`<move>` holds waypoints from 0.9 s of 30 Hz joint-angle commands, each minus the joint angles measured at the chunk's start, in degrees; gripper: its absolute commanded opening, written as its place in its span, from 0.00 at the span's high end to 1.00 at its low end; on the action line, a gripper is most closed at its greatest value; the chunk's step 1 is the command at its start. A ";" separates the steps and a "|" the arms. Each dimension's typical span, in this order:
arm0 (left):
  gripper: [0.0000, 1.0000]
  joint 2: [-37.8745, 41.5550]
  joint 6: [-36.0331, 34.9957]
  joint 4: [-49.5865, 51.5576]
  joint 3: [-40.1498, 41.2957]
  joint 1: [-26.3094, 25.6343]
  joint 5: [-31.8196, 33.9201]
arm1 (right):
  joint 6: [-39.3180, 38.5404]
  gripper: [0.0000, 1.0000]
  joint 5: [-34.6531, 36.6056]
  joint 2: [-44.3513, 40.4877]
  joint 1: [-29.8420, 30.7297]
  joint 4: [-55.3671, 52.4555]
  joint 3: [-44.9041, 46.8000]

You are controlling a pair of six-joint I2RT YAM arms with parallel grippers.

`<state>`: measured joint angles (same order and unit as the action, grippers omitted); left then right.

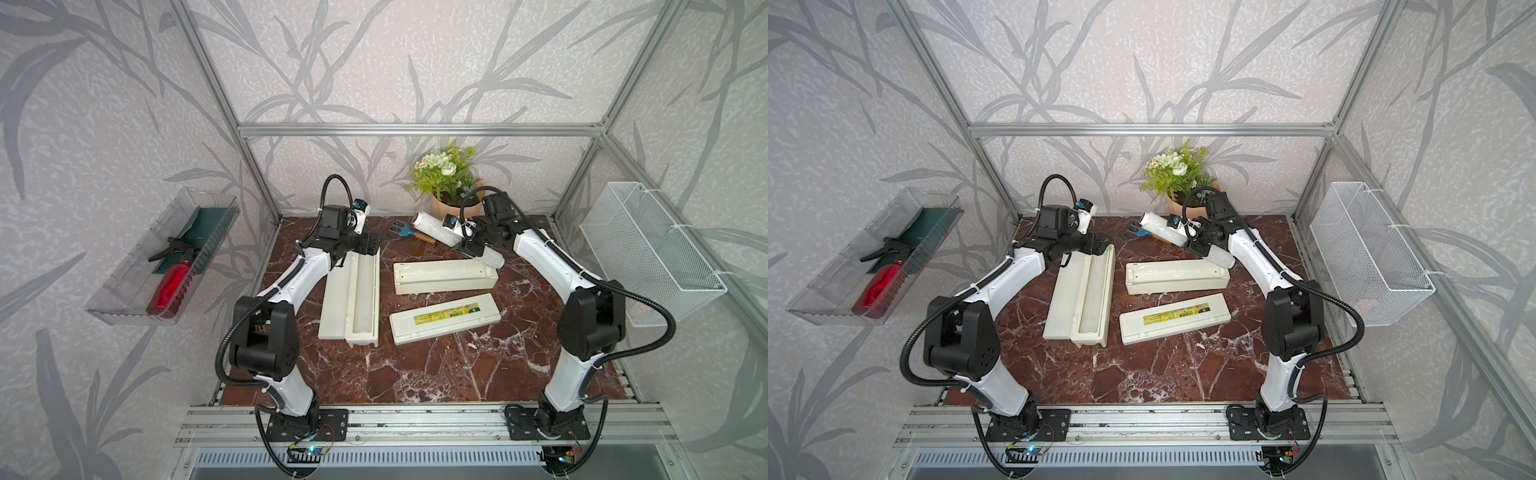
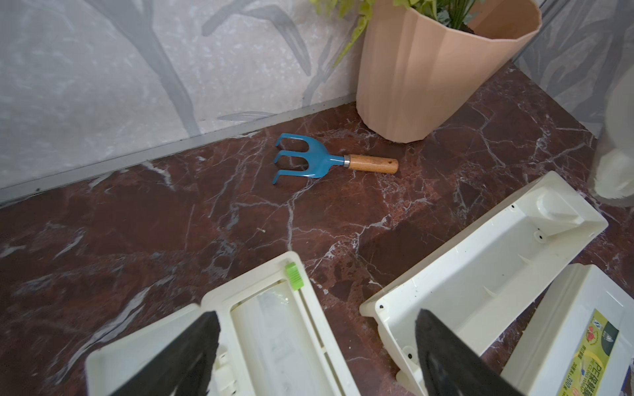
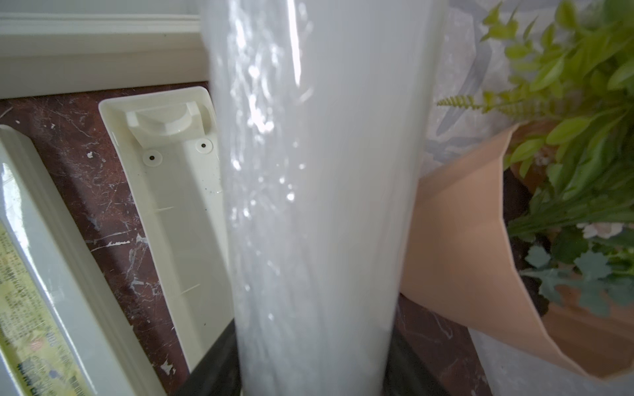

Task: Put plastic wrap rolls into dispensers
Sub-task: Place the plastic wrap into the plastic wrap cutting box.

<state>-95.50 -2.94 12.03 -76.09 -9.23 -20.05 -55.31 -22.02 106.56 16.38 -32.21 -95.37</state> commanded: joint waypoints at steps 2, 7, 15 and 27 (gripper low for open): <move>0.11 3.68 0.61 0.09 1.97 0.79 1.50 | -8.52 0.66 -8.77 1.64 -0.13 3.92 -2.21; 0.11 5.15 0.26 1.05 3.27 0.87 2.36 | -12.54 0.67 -9.48 3.88 1.27 -2.52 -4.26; 0.11 5.86 0.19 0.89 4.47 0.92 3.09 | -14.16 0.67 -10.71 3.74 1.96 -4.71 0.10; 0.11 4.25 0.48 0.71 3.33 0.92 2.06 | -18.65 0.67 -4.92 4.47 2.95 -10.60 0.29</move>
<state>-91.26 -2.85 12.47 -71.94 -8.19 -17.85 -71.94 -27.05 112.05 19.14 -41.93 -94.00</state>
